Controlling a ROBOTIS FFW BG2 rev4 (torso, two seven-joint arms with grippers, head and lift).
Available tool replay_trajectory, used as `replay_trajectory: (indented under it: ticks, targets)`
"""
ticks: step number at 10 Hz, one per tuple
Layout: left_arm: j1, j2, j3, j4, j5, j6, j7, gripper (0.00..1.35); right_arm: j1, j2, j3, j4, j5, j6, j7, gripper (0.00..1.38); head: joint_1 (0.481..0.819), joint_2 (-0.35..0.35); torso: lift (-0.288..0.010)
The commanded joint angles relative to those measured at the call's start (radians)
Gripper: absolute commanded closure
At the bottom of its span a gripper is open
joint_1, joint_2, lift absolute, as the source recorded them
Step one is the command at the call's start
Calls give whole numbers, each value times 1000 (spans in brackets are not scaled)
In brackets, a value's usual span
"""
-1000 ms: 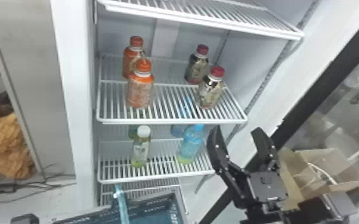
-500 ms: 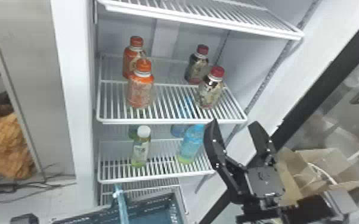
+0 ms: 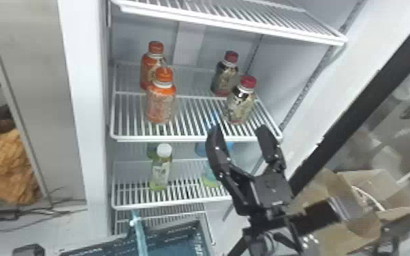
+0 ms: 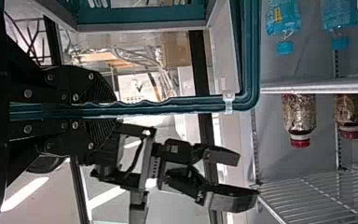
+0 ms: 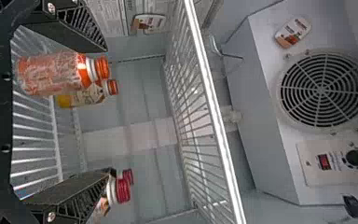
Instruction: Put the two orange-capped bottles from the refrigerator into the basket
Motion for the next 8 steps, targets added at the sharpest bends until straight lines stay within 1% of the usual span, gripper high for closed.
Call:
replay_trajectory:
  ticks: [1,2,4,6,8]
  targets:
    - [-3,0,-1,0,0,0,0,1210,-73,-7,20,49,-1,10,1,88,695,-350,-40]
    - [-3,0,-1,0,0,0,0,1210,-119,-9,28,81,3,42,1,81,695,-350,-40]
    - [-8,0,-3,0,0,0,1,1210,-195,-10,30,130,27,103,27,76,695,-350,-40]
    - [-10,0,-3,0,0,0,1,1210,-262,-16,20,148,63,204,87,73,695,-335,-40]
    - [-10,0,-3,2,0,0,1,1210,-333,-19,18,189,94,255,126,62,695,-305,-40]
